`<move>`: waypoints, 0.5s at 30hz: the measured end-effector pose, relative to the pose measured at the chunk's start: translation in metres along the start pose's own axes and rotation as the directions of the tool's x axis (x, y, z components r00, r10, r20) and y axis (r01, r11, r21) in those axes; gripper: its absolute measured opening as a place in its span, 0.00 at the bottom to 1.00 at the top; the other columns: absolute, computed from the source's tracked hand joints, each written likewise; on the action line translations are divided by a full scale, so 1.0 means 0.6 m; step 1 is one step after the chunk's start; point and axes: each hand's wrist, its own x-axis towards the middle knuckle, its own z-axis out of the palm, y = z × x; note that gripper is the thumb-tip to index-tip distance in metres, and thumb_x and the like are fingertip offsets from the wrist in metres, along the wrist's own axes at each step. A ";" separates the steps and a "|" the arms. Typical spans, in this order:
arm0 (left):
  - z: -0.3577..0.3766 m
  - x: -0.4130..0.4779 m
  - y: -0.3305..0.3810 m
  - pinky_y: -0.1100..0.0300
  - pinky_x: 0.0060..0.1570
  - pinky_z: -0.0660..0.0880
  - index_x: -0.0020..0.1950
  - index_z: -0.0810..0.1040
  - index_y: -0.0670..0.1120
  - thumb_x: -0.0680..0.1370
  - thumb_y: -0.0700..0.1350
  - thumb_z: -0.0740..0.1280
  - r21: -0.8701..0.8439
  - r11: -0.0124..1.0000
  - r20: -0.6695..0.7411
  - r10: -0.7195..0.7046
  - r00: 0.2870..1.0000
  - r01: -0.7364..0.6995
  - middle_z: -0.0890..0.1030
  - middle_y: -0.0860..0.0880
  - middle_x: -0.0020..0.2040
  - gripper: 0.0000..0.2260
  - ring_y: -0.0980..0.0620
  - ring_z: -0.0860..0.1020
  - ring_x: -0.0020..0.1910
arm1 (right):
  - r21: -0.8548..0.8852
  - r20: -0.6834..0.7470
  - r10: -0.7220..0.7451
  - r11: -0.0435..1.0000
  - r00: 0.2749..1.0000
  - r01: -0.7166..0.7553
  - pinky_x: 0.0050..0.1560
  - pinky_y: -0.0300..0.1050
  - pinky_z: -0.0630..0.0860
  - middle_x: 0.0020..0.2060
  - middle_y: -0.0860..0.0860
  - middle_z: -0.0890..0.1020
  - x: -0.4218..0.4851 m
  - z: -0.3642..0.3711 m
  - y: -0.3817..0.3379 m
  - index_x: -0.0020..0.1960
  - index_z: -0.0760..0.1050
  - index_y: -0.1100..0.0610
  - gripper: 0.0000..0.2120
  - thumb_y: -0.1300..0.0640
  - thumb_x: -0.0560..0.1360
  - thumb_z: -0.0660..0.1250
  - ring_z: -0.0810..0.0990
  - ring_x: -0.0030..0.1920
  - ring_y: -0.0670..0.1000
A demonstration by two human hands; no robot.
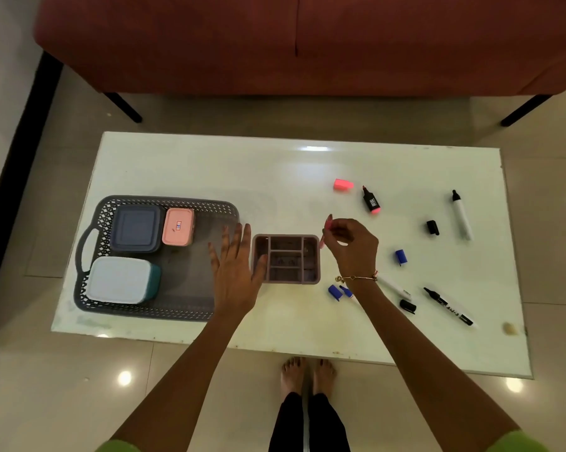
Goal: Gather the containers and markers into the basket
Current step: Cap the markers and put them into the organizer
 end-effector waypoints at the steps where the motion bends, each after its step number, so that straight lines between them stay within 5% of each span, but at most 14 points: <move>1: -0.001 -0.001 0.000 0.44 0.74 0.40 0.76 0.47 0.48 0.76 0.64 0.42 -0.003 1.000 0.001 0.000 1.000 0.000 0.52 0.47 0.77 0.32 0.51 0.43 0.76 | 0.009 -0.018 -0.026 1.000 0.999 0.026 0.42 0.28 0.75 0.38 0.55 0.82 0.002 -0.001 -0.004 0.44 0.79 0.61 0.04 0.61 0.70 0.71 0.81 0.36 0.48; 9: -0.002 -0.017 0.006 0.44 0.74 0.39 0.76 0.47 0.48 0.73 0.68 0.34 -0.058 0.998 0.007 0.000 1.000 0.000 0.51 0.48 0.77 0.37 0.52 0.41 0.75 | 0.028 0.040 0.017 0.999 0.999 -0.018 0.41 0.23 0.73 0.37 0.52 0.81 0.010 0.009 -0.005 0.45 0.79 0.61 0.05 0.63 0.69 0.71 0.79 0.34 0.34; 12: 0.004 -0.022 0.008 0.44 0.73 0.39 0.76 0.50 0.47 0.73 0.68 0.34 -0.053 0.999 -0.006 0.012 1.000 -0.012 0.53 0.47 0.77 0.37 0.51 0.42 0.75 | -0.032 0.104 0.044 0.999 0.994 -0.041 0.40 0.26 0.73 0.40 0.54 0.82 0.010 0.021 0.013 0.44 0.80 0.60 0.05 0.61 0.69 0.71 0.80 0.36 0.41; 15: 0.013 -0.026 0.009 0.44 0.73 0.39 0.76 0.51 0.47 0.74 0.67 0.36 -0.038 0.999 0.004 0.012 1.000 -0.012 0.54 0.47 0.77 0.36 0.50 0.44 0.76 | -0.144 0.128 0.051 0.989 0.991 -0.032 0.47 0.43 0.73 0.43 0.54 0.81 0.011 0.034 0.035 0.44 0.82 0.56 0.05 0.58 0.68 0.73 0.77 0.45 0.52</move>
